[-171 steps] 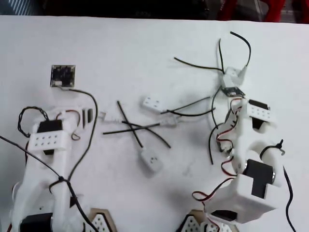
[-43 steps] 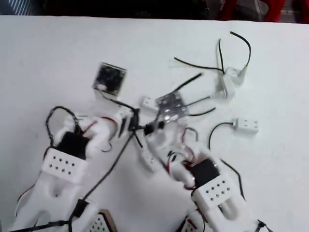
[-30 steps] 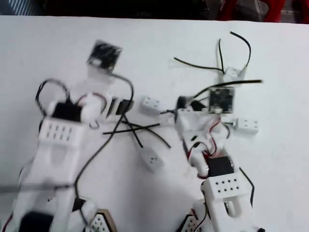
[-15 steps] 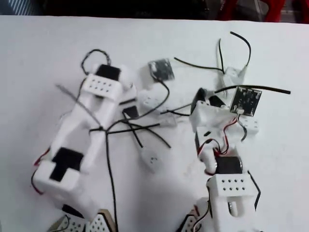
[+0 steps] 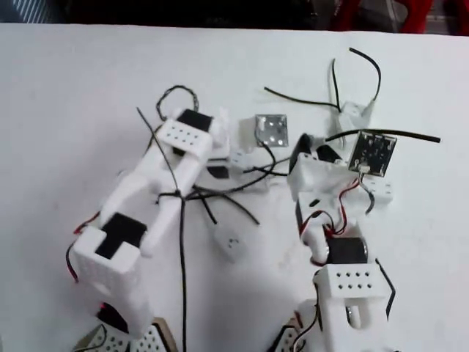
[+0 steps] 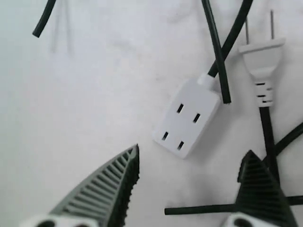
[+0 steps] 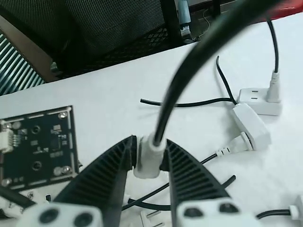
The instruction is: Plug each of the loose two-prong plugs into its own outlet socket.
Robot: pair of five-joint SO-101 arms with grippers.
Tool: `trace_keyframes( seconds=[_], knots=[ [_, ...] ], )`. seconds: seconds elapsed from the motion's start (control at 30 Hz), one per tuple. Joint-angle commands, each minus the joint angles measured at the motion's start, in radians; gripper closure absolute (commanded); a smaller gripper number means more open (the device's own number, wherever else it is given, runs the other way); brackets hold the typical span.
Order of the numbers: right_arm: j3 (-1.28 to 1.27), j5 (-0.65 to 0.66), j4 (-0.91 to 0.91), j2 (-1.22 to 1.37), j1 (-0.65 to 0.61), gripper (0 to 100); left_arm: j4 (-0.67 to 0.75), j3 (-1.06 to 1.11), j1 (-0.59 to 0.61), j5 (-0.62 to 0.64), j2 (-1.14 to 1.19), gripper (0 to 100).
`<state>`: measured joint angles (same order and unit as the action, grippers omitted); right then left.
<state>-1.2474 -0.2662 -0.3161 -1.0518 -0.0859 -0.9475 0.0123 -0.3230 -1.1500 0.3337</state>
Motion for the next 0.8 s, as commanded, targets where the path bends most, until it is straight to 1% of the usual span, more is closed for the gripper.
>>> trace_keyframes(
  seconds=[0.0, 0.13, 0.2, 0.33, 0.6, 0.77],
  knots=[
    [0.012, 0.003, 0.021, -0.021, 0.010, 98.1, 0.021, -0.046, -0.033, -0.026, -0.005, 67],
    [0.012, 0.003, 0.021, -0.021, 0.008, 98.1, 0.021, -0.052, -0.045, -0.026, -0.004, 67],
    [0.012, 0.003, 0.021, -0.021, 0.008, 98.1, 0.044, -0.051, -0.051, -0.028, 0.005, 67],
    [0.012, 0.003, 0.021, -0.021, 0.007, 98.1, 0.074, -0.097, -0.050, -0.026, 0.085, 67],
    [0.011, 0.003, 0.021, -0.021, 0.004, 98.1, -0.098, -0.374, -0.045, -0.021, 0.297, 68],
    [0.011, 0.003, 0.021, -0.021, 0.005, 98.1, -0.207, -0.519, -0.048, -0.025, 0.418, 76]
  ],
)
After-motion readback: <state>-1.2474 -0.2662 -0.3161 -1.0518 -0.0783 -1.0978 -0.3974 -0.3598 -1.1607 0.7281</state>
